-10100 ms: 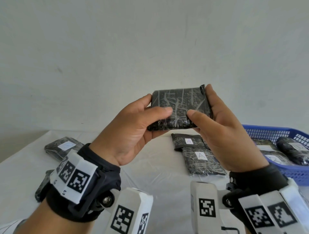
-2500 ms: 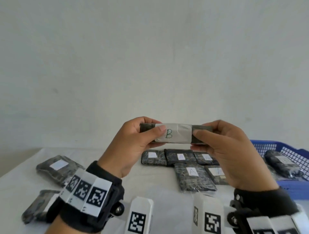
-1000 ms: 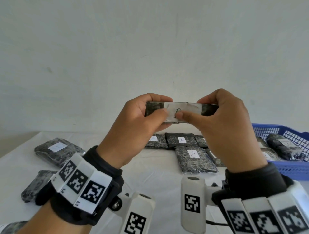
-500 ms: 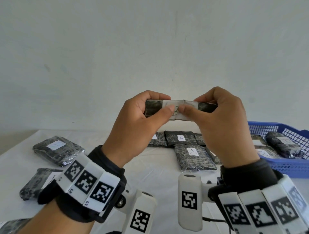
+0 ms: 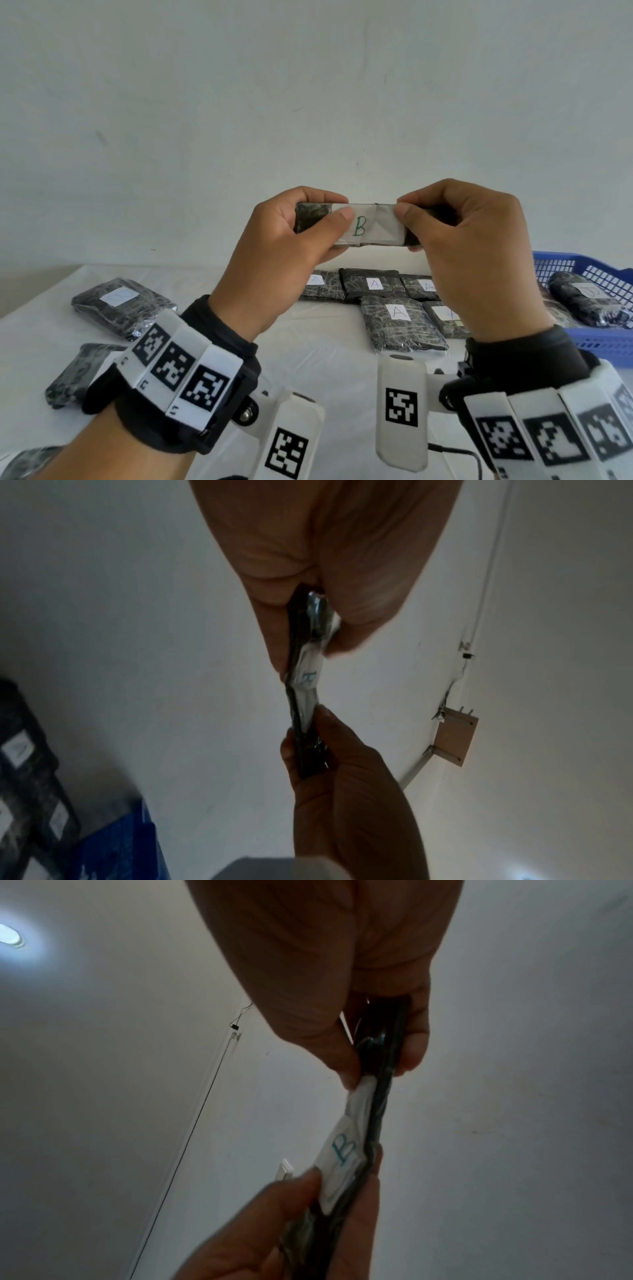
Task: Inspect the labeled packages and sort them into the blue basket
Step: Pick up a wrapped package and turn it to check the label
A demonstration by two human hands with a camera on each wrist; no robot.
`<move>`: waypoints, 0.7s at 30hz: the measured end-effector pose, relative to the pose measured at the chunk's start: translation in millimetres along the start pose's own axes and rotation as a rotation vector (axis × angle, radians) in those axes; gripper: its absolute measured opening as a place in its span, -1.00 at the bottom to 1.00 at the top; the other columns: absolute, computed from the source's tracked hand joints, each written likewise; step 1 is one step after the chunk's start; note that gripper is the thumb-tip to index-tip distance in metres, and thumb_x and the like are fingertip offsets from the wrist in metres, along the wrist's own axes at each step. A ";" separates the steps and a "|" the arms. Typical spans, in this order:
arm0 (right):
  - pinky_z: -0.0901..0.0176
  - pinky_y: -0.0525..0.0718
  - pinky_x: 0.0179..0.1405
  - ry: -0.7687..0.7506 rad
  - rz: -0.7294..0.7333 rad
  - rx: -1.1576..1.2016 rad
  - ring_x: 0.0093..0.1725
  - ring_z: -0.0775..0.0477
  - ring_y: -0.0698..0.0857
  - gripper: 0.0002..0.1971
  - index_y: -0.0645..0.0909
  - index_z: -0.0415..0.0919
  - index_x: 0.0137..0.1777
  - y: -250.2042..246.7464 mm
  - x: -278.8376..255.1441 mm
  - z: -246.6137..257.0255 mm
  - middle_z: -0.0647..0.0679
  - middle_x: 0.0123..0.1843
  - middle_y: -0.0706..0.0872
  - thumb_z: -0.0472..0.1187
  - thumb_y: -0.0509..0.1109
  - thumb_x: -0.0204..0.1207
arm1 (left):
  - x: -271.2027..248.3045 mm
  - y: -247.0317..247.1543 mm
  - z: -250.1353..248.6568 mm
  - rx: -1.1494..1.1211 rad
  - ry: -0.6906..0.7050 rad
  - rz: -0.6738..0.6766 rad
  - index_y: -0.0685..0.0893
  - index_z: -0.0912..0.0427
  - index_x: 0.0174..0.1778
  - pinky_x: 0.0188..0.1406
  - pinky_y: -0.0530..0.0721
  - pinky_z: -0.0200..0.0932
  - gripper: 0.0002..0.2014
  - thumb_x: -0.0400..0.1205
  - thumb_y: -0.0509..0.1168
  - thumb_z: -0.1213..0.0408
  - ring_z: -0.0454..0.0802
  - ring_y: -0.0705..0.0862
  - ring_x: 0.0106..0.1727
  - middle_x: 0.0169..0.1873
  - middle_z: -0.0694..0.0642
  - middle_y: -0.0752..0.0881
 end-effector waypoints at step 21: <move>0.15 0.87 -0.03 0.288 0.084 0.729 -0.12 -0.10 0.91 -0.90 0.74 -0.37 0.04 4.9 -0.8 2.1 -0.19 -0.16 0.91 -0.50 0.48 0.58 | 4.5 -8.8 -3.4 -0.097 0.066 -0.049 0.74 0.17 0.05 0.00 0.83 -0.15 -0.84 0.78 0.27 0.45 0.04 0.87 0.08 -0.06 0.15 0.83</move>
Point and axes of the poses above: each hand's wrist, its own x-axis towards the middle knuckle, its own y-axis out of the palm, z = x × y, the point moved 1 cm from there along x, towards the middle knuckle
